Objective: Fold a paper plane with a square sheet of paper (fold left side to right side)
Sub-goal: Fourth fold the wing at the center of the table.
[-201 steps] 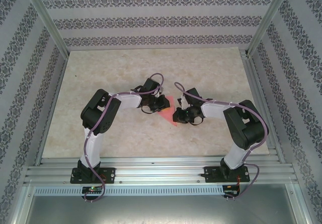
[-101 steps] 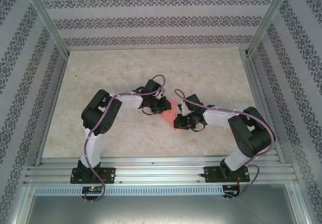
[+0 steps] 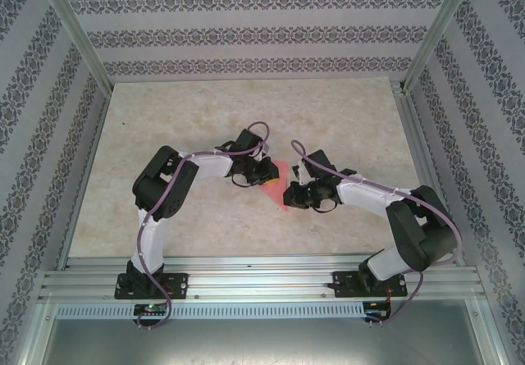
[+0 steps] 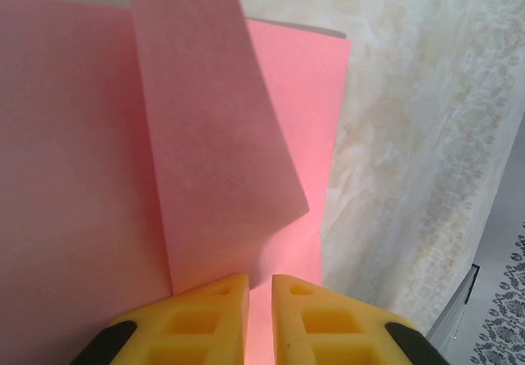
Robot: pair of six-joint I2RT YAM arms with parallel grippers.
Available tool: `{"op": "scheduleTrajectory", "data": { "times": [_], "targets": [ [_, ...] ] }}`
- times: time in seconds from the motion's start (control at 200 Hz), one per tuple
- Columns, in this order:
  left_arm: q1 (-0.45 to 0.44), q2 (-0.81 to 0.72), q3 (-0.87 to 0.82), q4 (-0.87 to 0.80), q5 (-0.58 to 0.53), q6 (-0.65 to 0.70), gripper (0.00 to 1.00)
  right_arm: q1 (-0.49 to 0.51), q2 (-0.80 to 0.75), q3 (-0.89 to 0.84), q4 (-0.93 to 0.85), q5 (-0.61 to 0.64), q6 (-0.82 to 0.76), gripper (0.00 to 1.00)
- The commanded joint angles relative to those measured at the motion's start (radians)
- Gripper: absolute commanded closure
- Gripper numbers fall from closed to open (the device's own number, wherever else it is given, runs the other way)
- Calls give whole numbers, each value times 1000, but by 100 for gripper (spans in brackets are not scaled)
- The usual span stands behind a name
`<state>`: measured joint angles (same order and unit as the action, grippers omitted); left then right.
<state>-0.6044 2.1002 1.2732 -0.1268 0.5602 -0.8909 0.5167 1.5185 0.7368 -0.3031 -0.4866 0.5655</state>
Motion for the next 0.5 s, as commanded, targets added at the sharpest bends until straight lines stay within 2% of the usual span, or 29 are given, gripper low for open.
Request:
{"op": "scheduleTrajectory", "data": {
  "times": [0.0,0.23,0.495],
  "targets": [
    [10,26,-27,-34,-76,31,83,12,57,31,65,-9,26,89],
    [10,26,-25,-38,-75,33,83,16,148,14,34,42,8,89],
    [10,27,-11,-57,-80,44,83,17,140,-97,-22,39,16,90]
  ]
}}
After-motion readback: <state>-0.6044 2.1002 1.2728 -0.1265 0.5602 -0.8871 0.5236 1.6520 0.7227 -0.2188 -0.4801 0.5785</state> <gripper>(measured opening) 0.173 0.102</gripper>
